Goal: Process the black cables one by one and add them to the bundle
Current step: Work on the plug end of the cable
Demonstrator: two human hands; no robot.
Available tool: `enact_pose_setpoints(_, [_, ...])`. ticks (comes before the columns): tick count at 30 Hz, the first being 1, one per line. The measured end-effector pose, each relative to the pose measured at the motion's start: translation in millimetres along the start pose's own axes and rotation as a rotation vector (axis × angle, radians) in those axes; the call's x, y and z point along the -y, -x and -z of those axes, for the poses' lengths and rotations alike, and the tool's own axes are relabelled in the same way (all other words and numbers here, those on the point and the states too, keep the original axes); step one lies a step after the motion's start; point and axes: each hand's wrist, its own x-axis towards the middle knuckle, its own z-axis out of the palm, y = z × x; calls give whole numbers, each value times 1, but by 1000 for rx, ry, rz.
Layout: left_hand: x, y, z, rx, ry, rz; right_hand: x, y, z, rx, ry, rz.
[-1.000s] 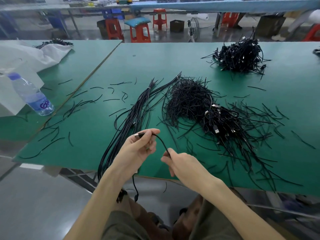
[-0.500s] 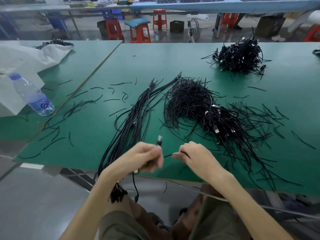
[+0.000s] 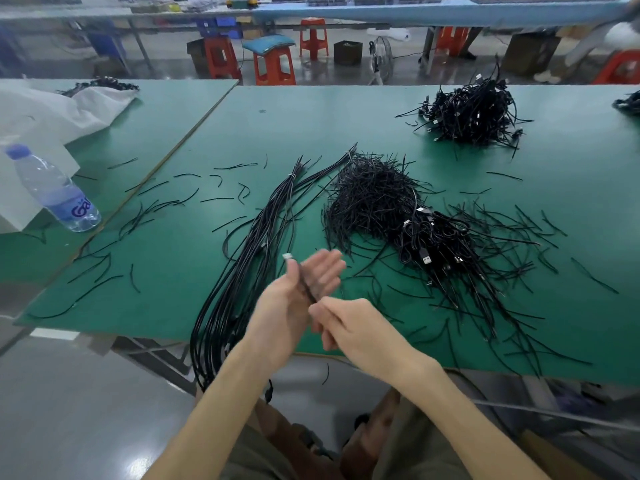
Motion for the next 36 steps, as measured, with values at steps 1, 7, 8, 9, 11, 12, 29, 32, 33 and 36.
enact_pose_setpoints(1, [-9, 0, 2, -18, 214, 10, -4, 1, -1, 14, 4, -30])
enact_pose_setpoints(7, [-46, 14, 29, 68, -68, -27, -37, -15, 27, -73, 317, -142])
enact_pose_setpoints(8, [-45, 17, 31, 112, -331, -25, -39, -19, 31, -116, 343, -148])
enact_pose_setpoints(9, [-42, 17, 30, 161, -558, -10, -40, -23, 35, -167, 338, -149])
enact_pose_setpoints(11, [-30, 15, 25, 204, -870, 2, -34, -28, 36, -262, 240, -108])
enact_pose_setpoints(12, [-23, 13, 22, 194, -966, -15, -28, -29, 35, -290, 146, -70])
enact_pose_setpoints(29, [-7, 1, -2, -103, 332, 66, 0, -14, 13, -137, 204, 118])
enact_pose_setpoints(32, [-8, 3, 0, -102, 399, 89, 0, -16, 12, -113, 201, 102])
enact_pose_setpoints(33, [-8, 3, 0, -113, 434, 89, -2, -16, 12, -107, 223, 97])
enact_pose_setpoints(36, [-15, 3, 3, -130, 594, 33, -9, -15, 11, -93, 275, 85])
